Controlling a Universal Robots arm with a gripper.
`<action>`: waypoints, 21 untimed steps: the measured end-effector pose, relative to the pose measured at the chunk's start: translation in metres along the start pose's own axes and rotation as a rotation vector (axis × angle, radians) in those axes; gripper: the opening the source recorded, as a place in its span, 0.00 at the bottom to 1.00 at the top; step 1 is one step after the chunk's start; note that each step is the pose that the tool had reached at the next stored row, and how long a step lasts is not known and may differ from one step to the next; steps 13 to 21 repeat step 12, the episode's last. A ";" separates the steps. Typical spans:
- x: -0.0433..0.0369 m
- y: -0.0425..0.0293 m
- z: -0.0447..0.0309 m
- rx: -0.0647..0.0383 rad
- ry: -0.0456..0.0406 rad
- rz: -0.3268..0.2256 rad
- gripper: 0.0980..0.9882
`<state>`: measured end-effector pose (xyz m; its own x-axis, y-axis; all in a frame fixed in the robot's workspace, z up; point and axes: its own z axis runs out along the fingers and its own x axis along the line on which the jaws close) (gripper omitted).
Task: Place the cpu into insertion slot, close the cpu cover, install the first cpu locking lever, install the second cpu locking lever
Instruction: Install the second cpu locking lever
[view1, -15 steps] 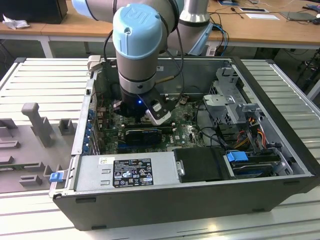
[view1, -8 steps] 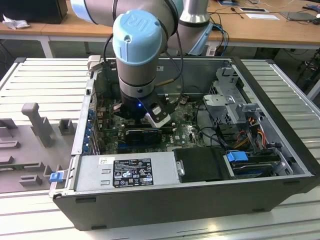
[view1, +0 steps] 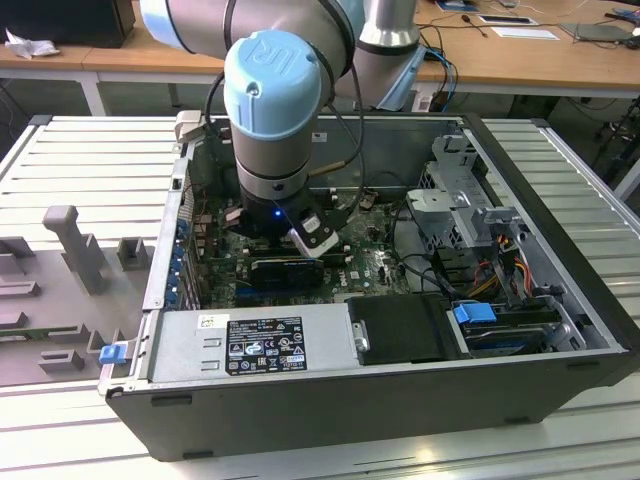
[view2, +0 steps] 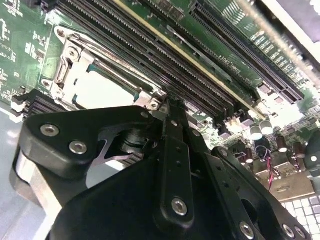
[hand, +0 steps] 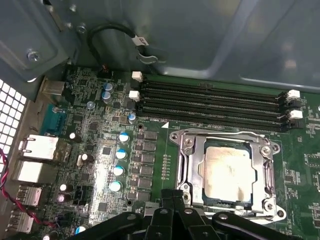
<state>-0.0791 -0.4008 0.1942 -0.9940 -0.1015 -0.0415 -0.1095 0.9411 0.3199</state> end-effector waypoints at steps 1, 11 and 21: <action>0.0001 0.0001 -0.0002 -0.001 -0.0002 0.000 0.01; -0.0012 0.0102 -0.0297 -0.001 -0.0005 0.000 0.01; -0.0011 0.0102 -0.0297 -0.001 -0.0004 0.000 0.01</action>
